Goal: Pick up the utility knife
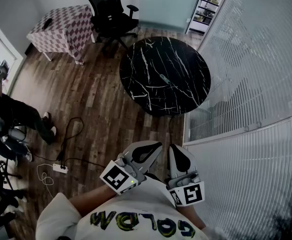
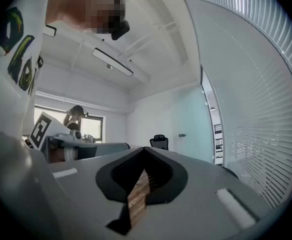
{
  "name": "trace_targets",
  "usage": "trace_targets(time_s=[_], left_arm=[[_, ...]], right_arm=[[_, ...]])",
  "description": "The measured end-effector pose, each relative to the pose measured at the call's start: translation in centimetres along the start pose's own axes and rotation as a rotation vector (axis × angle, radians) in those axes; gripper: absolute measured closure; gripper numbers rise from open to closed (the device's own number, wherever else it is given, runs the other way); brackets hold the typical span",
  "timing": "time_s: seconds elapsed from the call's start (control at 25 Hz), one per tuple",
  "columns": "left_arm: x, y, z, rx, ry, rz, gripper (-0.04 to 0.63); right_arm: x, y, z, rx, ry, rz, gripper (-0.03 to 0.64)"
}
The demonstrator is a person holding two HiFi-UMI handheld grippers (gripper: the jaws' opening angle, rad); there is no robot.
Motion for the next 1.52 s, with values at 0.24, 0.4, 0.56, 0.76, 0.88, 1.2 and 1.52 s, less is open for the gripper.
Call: trace_targets(time_s=[0.24, 0.4, 0.56, 0.76, 0.88, 1.2, 1.52], left_arm=[[0.3, -0.2, 0.1, 0.002, 0.004, 0.007, 0.592], [0.5, -0.5, 0.1, 0.000, 0.004, 0.010, 0.592], [1.1, -1.2, -0.1, 0.004, 0.003, 0.014, 0.592], [1.4, -1.9, -0.6, 0.004, 0.011, 0.030, 0.592], [1.6, -2.4, -1.0, 0.004, 0.007, 0.039, 0.592], [1.7, -1.3, -1.5, -0.006, 0.017, 0.079, 0.592], [3.8, 4.0, -2.1, -0.024, 0.023, 0.089, 0.592]], right_arm=[[-0.3, -0.4, 0.2, 0.002, -0.006, -0.001, 0.617], [-0.4, -0.5, 0.4, -0.010, -0.002, 0.010, 0.617], [-1.1, -1.2, 0.3, -0.014, -0.003, 0.017, 0.617], [-1.9, -1.9, 0.1, 0.003, 0.002, 0.020, 0.616], [-2.4, -2.4, -0.1, 0.015, 0.004, 0.024, 0.615], [-1.5, -3.4, -0.9, 0.033, 0.017, 0.039, 0.615], [3.3, -5.7, -1.7, 0.024, 0.031, 0.028, 0.615]])
Point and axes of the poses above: the fingertips, and each gripper's own axes: x forward along the fingers, y to its left, z out of its top, the point moved 3 cm from there along -x, backward along the fingers, and after that the axes turned 1 degree about x, right-handed, at the moved point
